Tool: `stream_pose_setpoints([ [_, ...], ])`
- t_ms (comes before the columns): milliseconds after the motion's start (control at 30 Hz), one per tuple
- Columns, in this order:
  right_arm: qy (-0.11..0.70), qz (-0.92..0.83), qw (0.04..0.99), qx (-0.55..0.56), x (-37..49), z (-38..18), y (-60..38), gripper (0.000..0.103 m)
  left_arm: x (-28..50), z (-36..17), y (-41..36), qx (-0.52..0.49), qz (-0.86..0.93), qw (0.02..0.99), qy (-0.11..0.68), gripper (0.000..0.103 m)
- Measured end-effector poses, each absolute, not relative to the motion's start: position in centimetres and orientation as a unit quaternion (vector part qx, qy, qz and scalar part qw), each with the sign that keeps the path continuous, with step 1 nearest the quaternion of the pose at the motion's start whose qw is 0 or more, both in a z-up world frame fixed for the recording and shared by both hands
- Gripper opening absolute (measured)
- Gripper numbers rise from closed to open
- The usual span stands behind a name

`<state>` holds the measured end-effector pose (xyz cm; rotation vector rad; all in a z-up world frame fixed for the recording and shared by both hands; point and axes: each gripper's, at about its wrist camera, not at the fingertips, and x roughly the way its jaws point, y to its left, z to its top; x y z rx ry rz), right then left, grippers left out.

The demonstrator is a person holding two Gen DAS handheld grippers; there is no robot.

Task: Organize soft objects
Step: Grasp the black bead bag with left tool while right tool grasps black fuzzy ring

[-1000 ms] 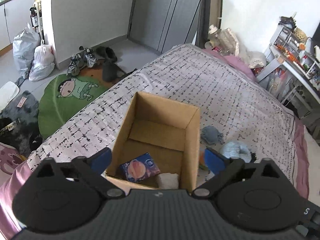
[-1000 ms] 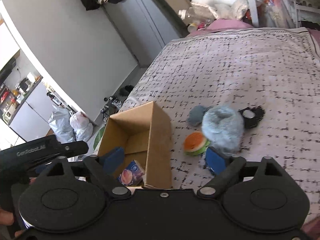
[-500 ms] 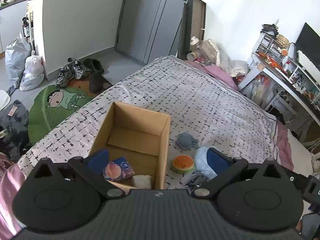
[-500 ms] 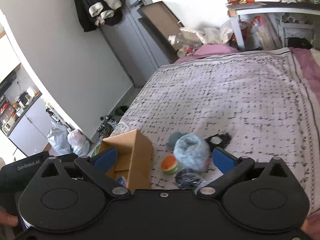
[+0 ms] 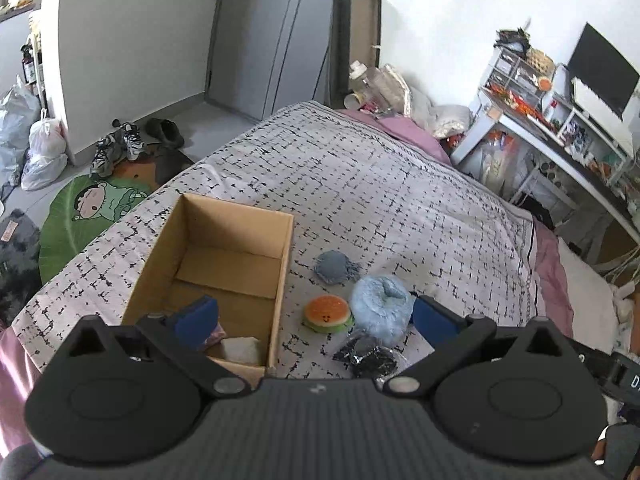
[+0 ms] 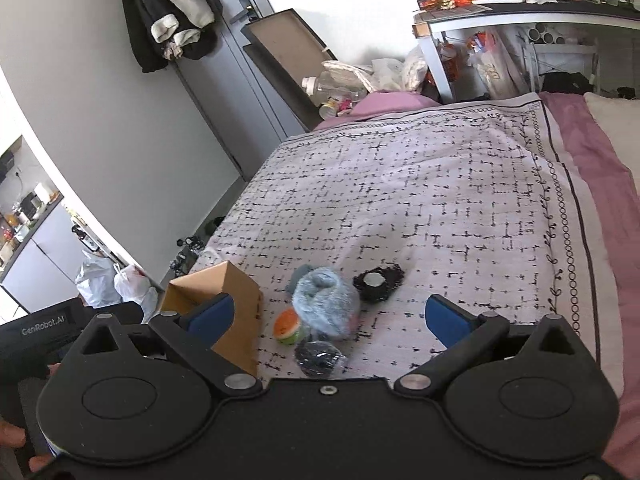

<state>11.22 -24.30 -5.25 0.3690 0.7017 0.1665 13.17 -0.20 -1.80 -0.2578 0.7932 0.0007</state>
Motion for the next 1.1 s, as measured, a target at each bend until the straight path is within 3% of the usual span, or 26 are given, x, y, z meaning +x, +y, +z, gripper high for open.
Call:
stream_pose_setpoints([
  [1100,0.394,0.023,0.872,0.289,15.7,-10.8,-28.2,0.102,18.4,-9.6,-5.8,-0.129,-0.033,0.884,0.448,0.1],
])
